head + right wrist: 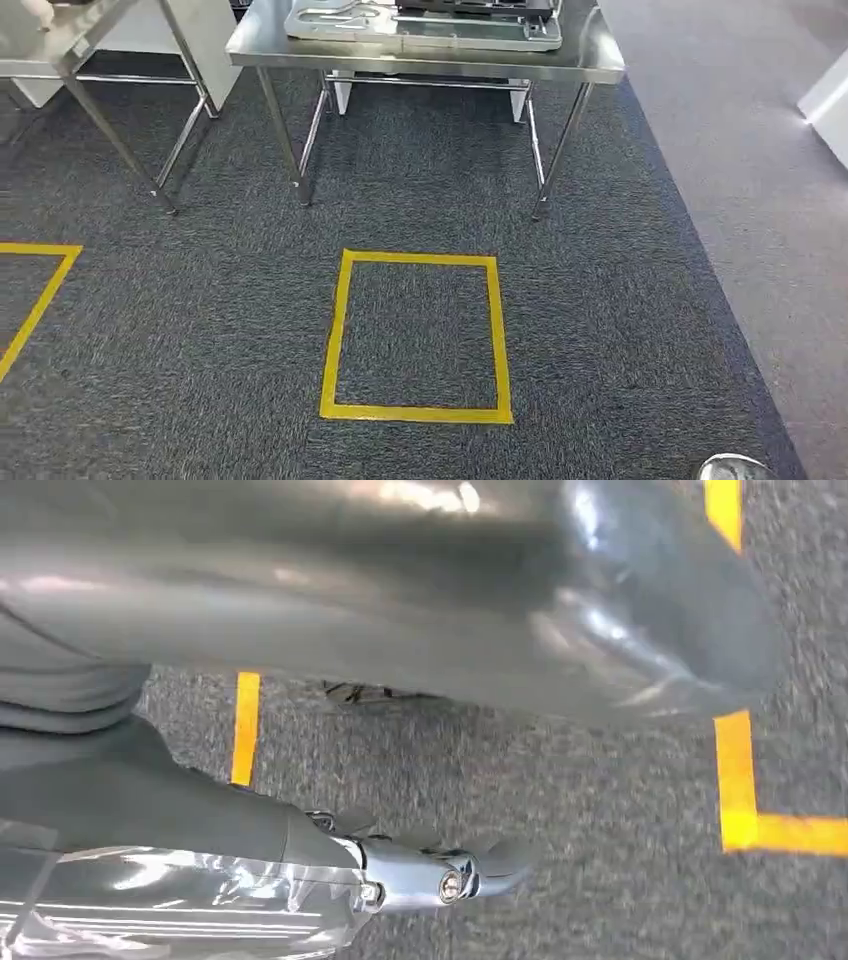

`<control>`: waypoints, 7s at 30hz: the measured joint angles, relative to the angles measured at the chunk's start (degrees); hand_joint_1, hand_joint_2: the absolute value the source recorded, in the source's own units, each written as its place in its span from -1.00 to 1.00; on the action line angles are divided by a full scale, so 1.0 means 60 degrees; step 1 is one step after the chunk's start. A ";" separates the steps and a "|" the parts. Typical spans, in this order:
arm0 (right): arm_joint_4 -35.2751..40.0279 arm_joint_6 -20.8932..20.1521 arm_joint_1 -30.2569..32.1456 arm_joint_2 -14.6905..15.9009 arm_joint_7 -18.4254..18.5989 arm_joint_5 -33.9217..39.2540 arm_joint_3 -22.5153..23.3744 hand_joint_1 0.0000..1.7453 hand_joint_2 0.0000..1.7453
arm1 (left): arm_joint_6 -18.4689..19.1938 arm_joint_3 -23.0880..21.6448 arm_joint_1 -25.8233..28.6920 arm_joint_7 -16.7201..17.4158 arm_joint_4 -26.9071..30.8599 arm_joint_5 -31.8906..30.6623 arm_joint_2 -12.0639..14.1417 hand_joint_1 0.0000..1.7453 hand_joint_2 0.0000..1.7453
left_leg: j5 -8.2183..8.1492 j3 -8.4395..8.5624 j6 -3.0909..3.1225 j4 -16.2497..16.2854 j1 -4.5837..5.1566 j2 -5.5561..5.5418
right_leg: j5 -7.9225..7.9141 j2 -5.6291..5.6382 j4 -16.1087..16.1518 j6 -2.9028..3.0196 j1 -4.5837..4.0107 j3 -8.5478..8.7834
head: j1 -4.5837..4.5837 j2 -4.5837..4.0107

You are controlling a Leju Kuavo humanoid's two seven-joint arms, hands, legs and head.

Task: Take the parts from the cabinet and place them on the table.

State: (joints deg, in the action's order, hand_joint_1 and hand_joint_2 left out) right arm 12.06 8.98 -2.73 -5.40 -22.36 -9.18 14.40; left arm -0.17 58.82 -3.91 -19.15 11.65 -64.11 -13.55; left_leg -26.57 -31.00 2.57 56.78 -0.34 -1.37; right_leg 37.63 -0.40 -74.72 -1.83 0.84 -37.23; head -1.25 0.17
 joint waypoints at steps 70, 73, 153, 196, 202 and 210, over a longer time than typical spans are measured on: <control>-0.0160 0.0517 0.0199 0.0186 0.1486 -0.1319 -0.0219 -1.00 -1.00 | -0.0525 -0.0171 -0.0031 0.0339 0.0000 -0.0513 -0.0281 -1.00 -1.00 | 0.0022 -0.0169 -0.0232 0.0155 0.0012 -0.0889 | -0.1537 0.0850 0.2865 0.0341 -0.0091 0.1065 | 0.0022 -0.0004; -0.0160 0.0517 0.0167 0.0164 0.1545 -0.1319 -0.0222 -1.00 -1.00 | -0.0532 -0.0171 -0.0013 0.0372 0.0000 -0.0543 -0.0281 -1.00 -1.00 | -0.0008 -0.0206 -0.0361 0.0252 0.0018 -0.0775 | -0.1672 0.0408 0.3169 0.0442 0.0032 0.1250 | 0.0003 0.0000; -0.0270 -0.0710 -0.0030 -0.0517 0.4014 -0.4342 -0.2324 -1.00 -1.00 | -0.1028 0.0550 0.0092 0.0474 0.0040 -0.0379 0.1275 -1.00 -1.00 | 0.0128 -0.0275 -0.0223 0.0213 -0.0116 0.0177 | -0.0137 -0.0037 0.1022 0.0268 -0.0124 0.0488 | -0.0058 0.0000; -0.0306 -0.0204 0.0104 0.0102 0.4008 -0.4838 -0.2422 -1.00 -1.00 | -0.1101 0.0473 0.0086 0.0892 0.0036 -0.0646 0.1046 -1.00 -1.00 | 0.0097 -0.0275 -0.0672 0.0222 -0.0142 -0.1114 | -0.1532 0.0474 0.2717 0.0449 0.0140 0.1033 | 0.0025 0.0000; -0.0306 -0.0127 0.0165 0.0109 0.3934 -0.5085 -0.2386 -1.00 -1.00 | -0.0834 0.0758 -0.0035 0.0594 0.0036 -0.0215 0.0765 -1.00 -1.00 | -0.1279 -0.1594 -0.0714 0.3203 -0.0088 0.0124 | -0.1505 -0.0374 0.2731 0.0652 -0.0049 0.1034 | 0.0135 0.0000; -0.0306 -0.0058 0.0066 0.0062 0.3734 -0.5107 -0.2386 -1.00 -1.00 | -0.0929 0.0823 -0.0086 0.0663 0.0036 -0.0215 0.0645 -1.00 -1.00 | -0.0101 -0.0120 -0.0401 0.0281 0.0075 0.0750 | -0.1427 -0.1124 0.2715 0.0402 -0.0114 0.1171 | 0.0117 0.0000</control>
State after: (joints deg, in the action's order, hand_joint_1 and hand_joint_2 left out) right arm 10.23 8.63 -2.33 -5.03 0.04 -39.82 0.09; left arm -5.75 63.76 -4.43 -15.17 11.87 -65.40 -9.68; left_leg -27.18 -31.72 0.17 58.47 0.11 3.13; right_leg 29.07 -7.14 -58.42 0.58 0.15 -30.21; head -0.55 0.17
